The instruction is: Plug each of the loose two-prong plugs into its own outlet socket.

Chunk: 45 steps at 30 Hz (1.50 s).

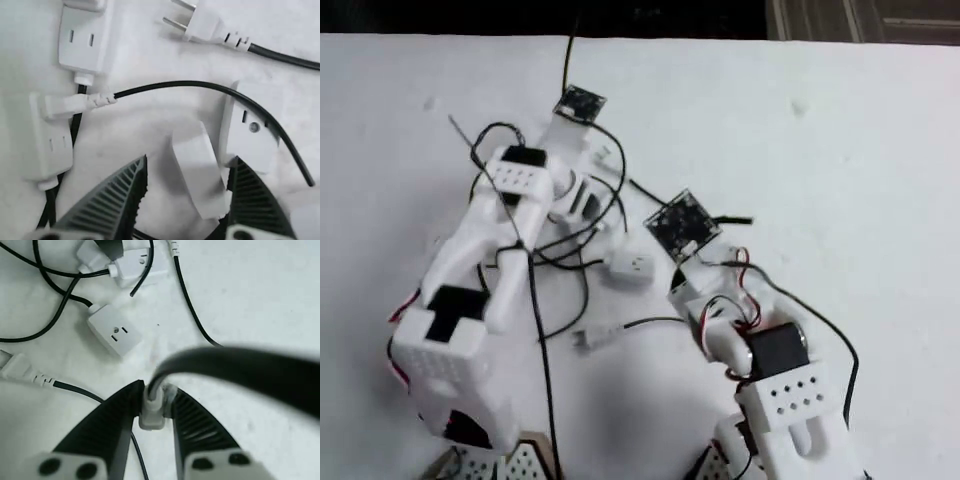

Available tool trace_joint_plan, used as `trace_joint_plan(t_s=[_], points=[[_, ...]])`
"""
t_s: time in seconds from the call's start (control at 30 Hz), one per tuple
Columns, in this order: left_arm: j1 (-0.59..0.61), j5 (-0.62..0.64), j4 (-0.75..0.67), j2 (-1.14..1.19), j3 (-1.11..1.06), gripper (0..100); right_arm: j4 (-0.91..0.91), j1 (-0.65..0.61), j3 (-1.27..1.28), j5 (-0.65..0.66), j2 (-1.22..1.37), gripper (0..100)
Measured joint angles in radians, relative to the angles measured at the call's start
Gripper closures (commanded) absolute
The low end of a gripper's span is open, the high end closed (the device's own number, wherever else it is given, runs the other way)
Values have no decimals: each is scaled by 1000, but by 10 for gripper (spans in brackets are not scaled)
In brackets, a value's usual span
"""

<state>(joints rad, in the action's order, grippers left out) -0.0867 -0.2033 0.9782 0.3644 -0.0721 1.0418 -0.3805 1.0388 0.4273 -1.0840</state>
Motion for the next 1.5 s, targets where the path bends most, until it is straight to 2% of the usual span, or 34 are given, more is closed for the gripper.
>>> trace_joint_plan(t_s=[0.17, 0.3, 0.53, 0.67, 0.97, 1.27, 1.37, 1.5], points=[[0, 3, 0, 83, 74, 899, 0, -11, 0, 0, 0, 981], [-5, 6, -6, 103, 86, 979, 0, -15, 0, 0, 0, 981], [-3, 5, 72, 86, 87, 978, 0, -17, 0, 0, 0, 981], [-3, -3, 87, -21, 87, 978, 5, -43, 0, 0, 0, 981], [20, -201, 127, -358, 87, 978, 29, -83, 0, 0, 0, 981], [198, -299, 130, -488, 186, 978, 29, -83, 0, 2, 0, 981], [242, -334, 183, -519, 222, 978, 29, -83, 0, 2, 0, 981], [247, -450, 293, -554, 221, 978, 29, -83, 0, 2, 0, 981]])
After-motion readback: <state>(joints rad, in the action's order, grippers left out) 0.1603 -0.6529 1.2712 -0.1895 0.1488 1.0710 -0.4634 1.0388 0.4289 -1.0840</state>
